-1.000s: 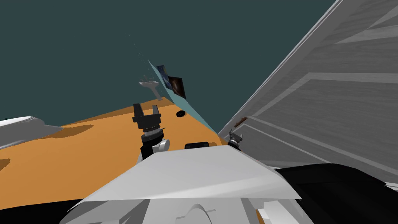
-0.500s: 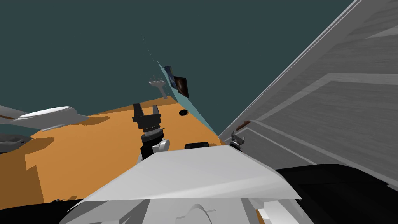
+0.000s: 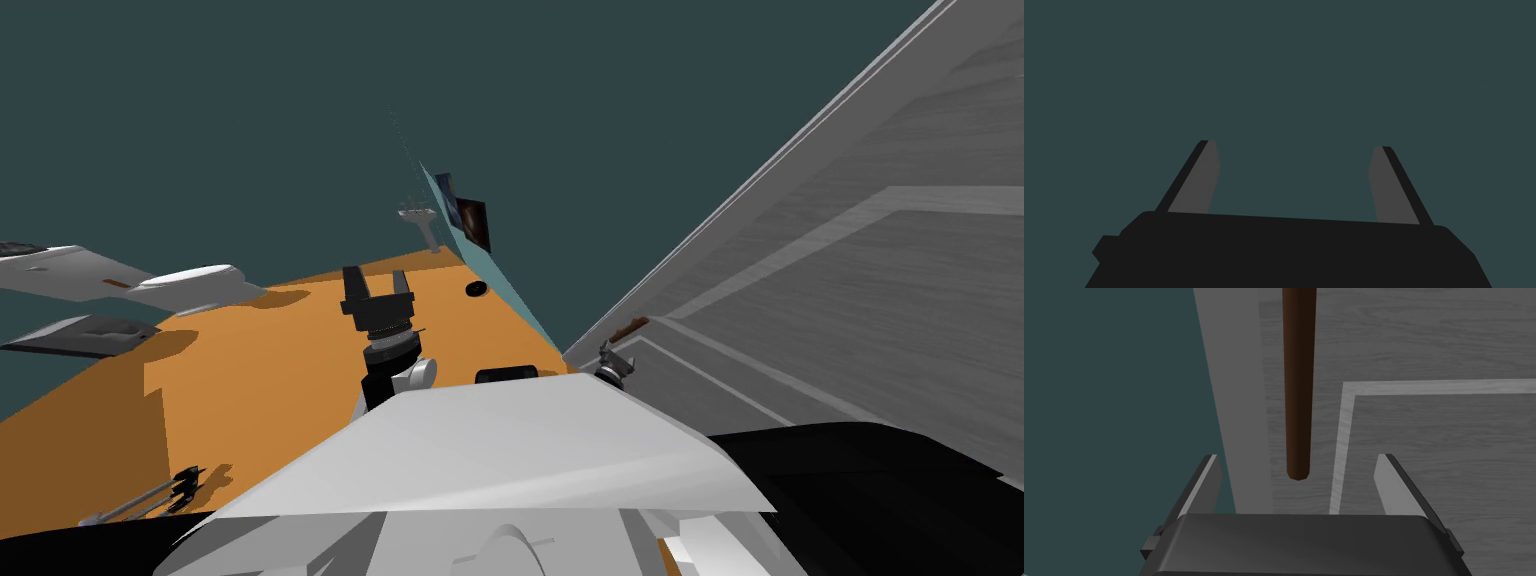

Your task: Pull the door open

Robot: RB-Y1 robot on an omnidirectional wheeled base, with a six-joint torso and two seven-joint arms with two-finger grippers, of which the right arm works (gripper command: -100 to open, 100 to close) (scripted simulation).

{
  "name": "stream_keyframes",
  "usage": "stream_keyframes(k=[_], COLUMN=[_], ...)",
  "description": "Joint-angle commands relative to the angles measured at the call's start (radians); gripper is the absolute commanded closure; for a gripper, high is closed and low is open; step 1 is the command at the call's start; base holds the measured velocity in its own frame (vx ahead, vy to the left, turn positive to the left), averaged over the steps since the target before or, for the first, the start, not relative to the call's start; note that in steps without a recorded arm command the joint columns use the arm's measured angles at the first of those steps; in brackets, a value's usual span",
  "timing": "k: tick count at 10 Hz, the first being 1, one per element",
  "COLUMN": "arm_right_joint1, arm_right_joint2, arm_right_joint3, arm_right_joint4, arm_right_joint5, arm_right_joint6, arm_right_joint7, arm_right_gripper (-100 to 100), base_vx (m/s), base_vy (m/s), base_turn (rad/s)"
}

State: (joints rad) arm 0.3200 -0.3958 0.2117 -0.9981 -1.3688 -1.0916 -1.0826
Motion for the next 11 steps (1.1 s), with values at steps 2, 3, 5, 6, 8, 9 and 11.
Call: stream_keyframes(k=[2, 3, 5, 6, 8, 9, 11], arm_right_joint1=[0.004, 0.006, 0.009, 0.011, 0.015, 0.017, 0.021], arm_right_joint2=[-0.014, -0.019, -0.032, -0.038, -0.052, -0.059, -0.073], arm_right_joint3=[0.008, 0.011, 0.019, 0.023, 0.031, 0.035, 0.044], arm_right_joint4=[0.021, 0.028, 0.046, 0.056, 0.076, 0.086, 0.107], arm_right_joint5=[0.019, 0.027, 0.044, 0.053, 0.073, 0.083, 0.103], arm_right_joint6=[-0.001, -0.002, -0.003, -0.003, -0.005, -0.005, -0.007], arm_right_joint7=[-0.044, -0.059, -0.094, -0.113, -0.153, -0.174, -0.215], arm_right_gripper=[-100, -100, -100, -100, -100, -100, -100], base_vx=[0.173, 0.135, 0.1, 0.091, 0.091, 0.092, 0.102], base_vy=[-0.025, -0.039, -0.027, -0.049, -0.04, -0.033, -0.031], base_turn=[-0.084, -0.063, -0.087, -0.087, -0.096, -0.097, -0.098])
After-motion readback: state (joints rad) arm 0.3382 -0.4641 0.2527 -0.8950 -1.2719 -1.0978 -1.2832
